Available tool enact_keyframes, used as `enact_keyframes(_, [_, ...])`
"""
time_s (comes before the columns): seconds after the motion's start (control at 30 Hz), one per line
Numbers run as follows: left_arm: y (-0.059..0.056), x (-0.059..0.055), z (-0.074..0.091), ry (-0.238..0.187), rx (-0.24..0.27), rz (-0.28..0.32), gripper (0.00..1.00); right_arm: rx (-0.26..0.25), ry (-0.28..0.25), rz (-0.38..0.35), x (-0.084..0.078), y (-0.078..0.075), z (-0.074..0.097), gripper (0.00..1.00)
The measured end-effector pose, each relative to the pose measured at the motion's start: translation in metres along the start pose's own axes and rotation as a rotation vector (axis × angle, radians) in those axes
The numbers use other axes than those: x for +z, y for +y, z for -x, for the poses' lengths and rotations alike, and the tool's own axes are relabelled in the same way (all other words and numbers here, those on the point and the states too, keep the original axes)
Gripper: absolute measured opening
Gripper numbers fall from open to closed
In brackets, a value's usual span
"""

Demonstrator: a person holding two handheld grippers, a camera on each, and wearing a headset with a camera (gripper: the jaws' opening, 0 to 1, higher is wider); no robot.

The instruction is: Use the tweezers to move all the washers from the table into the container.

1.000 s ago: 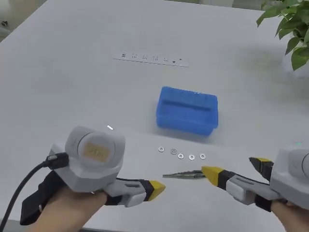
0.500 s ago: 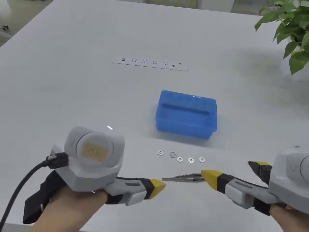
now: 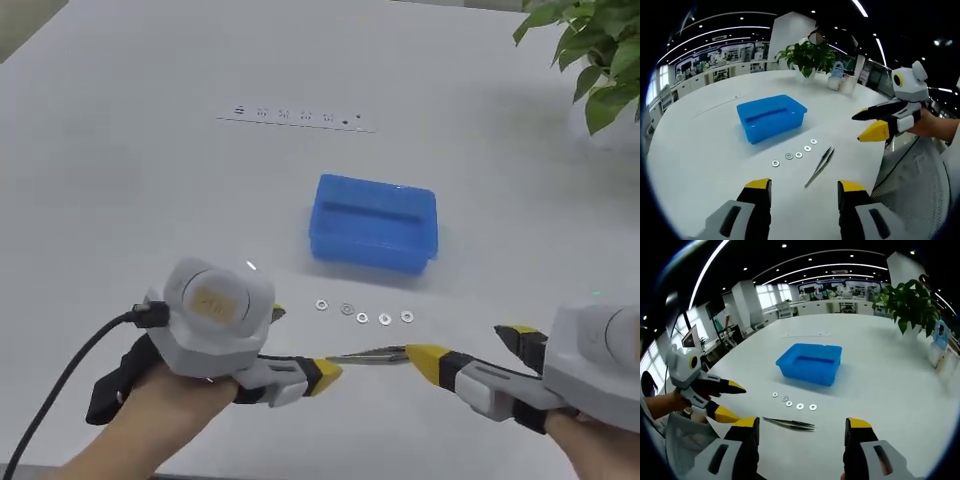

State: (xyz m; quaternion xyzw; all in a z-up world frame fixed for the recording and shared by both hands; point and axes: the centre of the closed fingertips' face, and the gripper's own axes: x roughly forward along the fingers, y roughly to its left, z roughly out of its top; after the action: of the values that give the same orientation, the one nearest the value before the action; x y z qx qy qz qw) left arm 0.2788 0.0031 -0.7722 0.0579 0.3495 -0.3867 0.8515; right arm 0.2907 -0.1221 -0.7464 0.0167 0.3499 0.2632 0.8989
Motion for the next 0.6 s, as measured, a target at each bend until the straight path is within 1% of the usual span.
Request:
enact_keyframes(0.03, [0.000, -0.001, -0.003, 0.007, -0.003, -0.004, 0.47, 0.002, 0.001, -0.003, 0.000, 0.001, 0.000, 0.67])
enact_keyframes(0.1, [0.000, -0.005, -0.009, 0.019, -0.016, -0.005, 0.44, 0.004, 0.006, -0.003, -0.002, 0.002, 0.002, 0.67])
enact_keyframes(0.2, [-0.002, -0.010, -0.016, 0.030, -0.037, -0.002, 0.37, -0.001, 0.021, 0.011, -0.004, 0.000, 0.003, 0.66])
enact_keyframes(0.27, [-0.001, -0.010, -0.019, 0.029, -0.040, -0.002, 0.29, -0.003, 0.026, 0.014, -0.005, -0.002, 0.004, 0.66])
enact_keyframes(0.3, [0.000, -0.010, -0.020, 0.025, -0.034, -0.001, 0.25, -0.003, 0.026, 0.013, -0.005, -0.002, 0.004, 0.66])
enact_keyframes(0.33, [0.000, -0.009, -0.022, 0.020, -0.039, -0.003, 0.21, -0.005, 0.024, 0.010, -0.005, -0.003, 0.004, 0.65])
enact_keyframes(0.37, [0.000, -0.009, -0.023, 0.023, -0.041, -0.003, 0.20, -0.007, 0.023, 0.007, -0.004, -0.004, 0.004, 0.65])
enact_keyframes(0.43, [0.002, -0.013, -0.028, 0.041, -0.038, -0.016, 0.24, -0.007, 0.024, -0.001, -0.005, -0.004, 0.003, 0.65])
enact_keyframes(0.47, [0.000, -0.015, -0.030, 0.049, -0.054, -0.035, 0.23, -0.007, 0.026, -0.004, -0.005, -0.004, 0.003, 0.65])
enact_keyframes(0.53, [-0.002, -0.018, -0.033, 0.062, -0.071, -0.074, 0.18, -0.004, 0.032, 0.003, -0.006, -0.002, 0.002, 0.64])
enact_keyframes(0.57, [-0.002, -0.022, -0.036, 0.078, -0.074, -0.092, 0.17, -0.002, 0.036, 0.008, -0.006, 0.000, 0.001, 0.64])
enact_keyframes(0.6, [-0.003, -0.024, -0.039, 0.090, -0.077, -0.094, 0.18, -0.001, 0.040, 0.012, -0.007, 0.001, 0.001, 0.64])
